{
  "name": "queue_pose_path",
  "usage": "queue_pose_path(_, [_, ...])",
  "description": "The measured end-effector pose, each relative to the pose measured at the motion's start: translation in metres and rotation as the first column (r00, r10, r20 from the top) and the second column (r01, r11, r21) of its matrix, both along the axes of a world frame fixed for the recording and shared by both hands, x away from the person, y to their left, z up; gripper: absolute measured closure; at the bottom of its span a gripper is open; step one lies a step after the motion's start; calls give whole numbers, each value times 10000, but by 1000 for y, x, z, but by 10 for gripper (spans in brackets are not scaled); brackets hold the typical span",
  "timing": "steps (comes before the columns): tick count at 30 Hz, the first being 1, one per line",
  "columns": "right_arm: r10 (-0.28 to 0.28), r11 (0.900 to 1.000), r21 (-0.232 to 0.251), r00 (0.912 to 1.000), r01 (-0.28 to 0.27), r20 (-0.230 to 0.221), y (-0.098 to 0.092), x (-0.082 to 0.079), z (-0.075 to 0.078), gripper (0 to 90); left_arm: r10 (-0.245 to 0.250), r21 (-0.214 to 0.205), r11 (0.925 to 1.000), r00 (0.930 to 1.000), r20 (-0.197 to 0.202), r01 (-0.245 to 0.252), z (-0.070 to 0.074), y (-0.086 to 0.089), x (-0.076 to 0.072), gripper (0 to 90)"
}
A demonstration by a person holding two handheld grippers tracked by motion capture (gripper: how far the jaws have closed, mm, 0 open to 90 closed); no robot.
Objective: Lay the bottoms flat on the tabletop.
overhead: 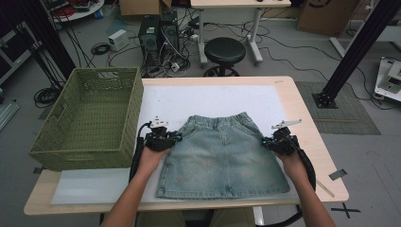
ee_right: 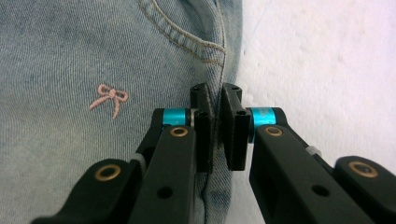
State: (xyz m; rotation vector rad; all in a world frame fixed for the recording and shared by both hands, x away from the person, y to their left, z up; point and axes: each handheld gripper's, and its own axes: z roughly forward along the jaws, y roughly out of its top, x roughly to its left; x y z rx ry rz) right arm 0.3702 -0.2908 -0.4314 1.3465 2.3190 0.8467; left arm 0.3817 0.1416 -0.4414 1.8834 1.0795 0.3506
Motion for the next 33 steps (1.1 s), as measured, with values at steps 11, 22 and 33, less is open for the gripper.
queue_pose_path(11, [-303, 9890, 1467, 9960, 177, 840, -12, 17, 22, 506, 712, -743, 9951, 9943, 793, -654, 20, -8, 41, 477])
queue_pose_path(22, [323, 9818, 1845, 9968, -454, 736, -13, 37, 13, 487, 237, -338, 9991, 9989, -409, -250, -4, -26, 65, 431])
queue_pose_path(33, [463, 9873, 1482, 9963, -568, 730, 0, 46, 16, 466, -385, -405, 9986, 9949, -934, 349, -11, -29, 67, 605])
